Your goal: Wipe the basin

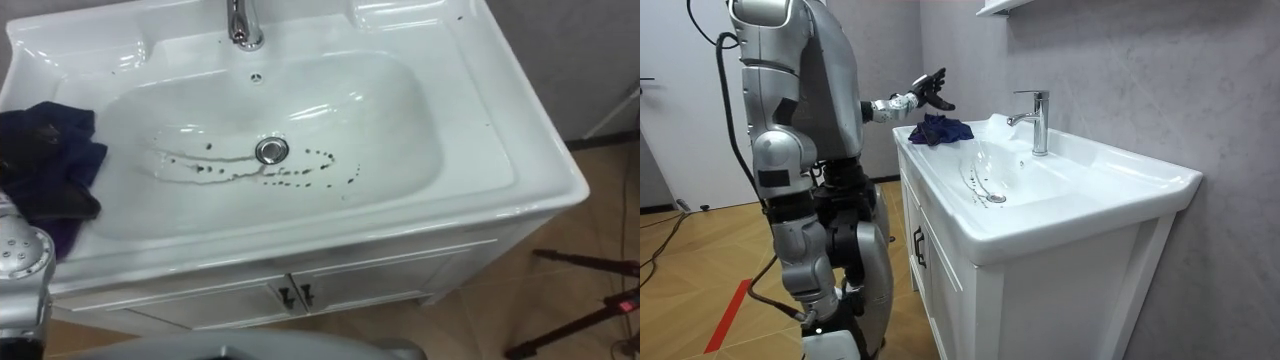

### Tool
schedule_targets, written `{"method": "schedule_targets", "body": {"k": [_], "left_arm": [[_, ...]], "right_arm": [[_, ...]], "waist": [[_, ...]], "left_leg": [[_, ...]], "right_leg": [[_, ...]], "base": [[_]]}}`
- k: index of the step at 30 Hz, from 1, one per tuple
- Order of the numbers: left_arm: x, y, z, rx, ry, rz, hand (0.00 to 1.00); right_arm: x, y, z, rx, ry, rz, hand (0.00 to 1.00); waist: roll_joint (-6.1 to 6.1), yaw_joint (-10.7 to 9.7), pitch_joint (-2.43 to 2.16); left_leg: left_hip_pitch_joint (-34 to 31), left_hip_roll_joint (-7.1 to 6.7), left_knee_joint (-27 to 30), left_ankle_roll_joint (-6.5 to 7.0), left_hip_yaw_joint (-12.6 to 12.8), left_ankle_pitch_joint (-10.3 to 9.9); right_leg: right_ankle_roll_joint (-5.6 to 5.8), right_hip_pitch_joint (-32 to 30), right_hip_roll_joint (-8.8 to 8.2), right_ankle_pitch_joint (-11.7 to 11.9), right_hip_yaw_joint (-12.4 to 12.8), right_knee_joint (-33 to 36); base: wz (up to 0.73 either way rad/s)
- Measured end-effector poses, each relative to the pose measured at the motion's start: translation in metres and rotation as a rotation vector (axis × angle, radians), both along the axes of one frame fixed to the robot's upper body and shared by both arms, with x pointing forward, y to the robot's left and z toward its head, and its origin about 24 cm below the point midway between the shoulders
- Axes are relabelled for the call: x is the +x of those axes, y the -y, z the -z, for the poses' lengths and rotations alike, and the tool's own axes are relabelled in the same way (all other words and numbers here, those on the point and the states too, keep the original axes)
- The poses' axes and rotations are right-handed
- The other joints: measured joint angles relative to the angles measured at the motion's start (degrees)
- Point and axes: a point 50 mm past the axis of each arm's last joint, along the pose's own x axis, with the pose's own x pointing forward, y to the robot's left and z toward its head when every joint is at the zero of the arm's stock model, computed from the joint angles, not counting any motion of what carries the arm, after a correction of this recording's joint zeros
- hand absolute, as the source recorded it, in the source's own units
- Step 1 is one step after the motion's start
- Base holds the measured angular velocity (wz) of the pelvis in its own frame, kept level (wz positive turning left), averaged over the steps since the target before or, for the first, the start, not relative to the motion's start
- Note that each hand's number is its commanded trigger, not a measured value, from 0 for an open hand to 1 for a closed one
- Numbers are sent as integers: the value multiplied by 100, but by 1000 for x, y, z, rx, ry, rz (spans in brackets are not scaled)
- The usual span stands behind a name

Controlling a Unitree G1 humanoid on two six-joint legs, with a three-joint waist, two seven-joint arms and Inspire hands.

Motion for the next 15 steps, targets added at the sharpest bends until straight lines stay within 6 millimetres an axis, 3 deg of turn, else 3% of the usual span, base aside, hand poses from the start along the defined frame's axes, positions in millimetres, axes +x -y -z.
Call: {"method": "schedule_targets", "body": {"k": [15], "left_arm": [[-5, -1, 13, 41, -113, -24, 0]], "right_arm": [[3, 0, 0, 24, -11, 39, 0]], "waist": [[-15, -6, -65]], "left_leg": [[19, 7, -3, 0, 13, 0]], "right_leg": [[-2, 6, 9, 3, 30, 2]], "base": [[0]]}}
